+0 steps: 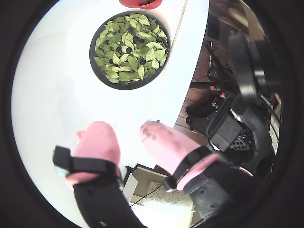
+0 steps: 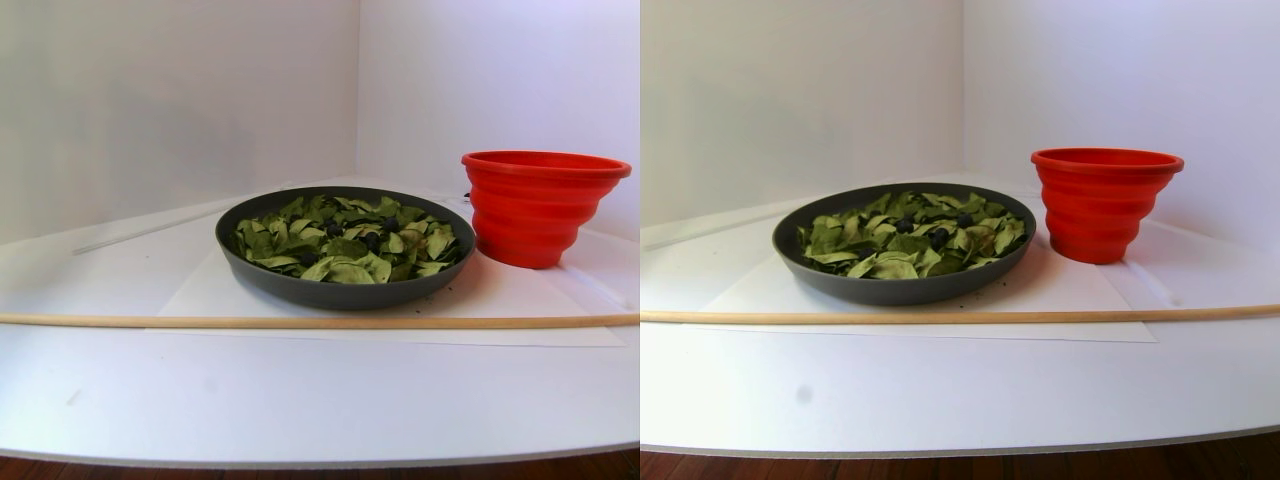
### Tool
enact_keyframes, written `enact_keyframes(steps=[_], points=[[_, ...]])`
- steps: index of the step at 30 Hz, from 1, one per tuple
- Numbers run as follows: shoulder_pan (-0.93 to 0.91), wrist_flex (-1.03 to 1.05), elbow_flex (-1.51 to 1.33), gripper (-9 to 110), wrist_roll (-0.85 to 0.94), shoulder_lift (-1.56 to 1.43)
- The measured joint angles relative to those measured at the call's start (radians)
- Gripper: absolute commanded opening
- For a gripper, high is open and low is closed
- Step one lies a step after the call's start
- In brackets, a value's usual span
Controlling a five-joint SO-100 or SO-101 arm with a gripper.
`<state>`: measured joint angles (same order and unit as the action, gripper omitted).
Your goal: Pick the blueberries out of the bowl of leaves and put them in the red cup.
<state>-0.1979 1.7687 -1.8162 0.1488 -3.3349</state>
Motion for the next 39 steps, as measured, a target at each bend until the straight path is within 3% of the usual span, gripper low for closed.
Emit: enact_keyframes(steps=[39], points=[[0.060,0.000,0.000,11,0.000,0.000]])
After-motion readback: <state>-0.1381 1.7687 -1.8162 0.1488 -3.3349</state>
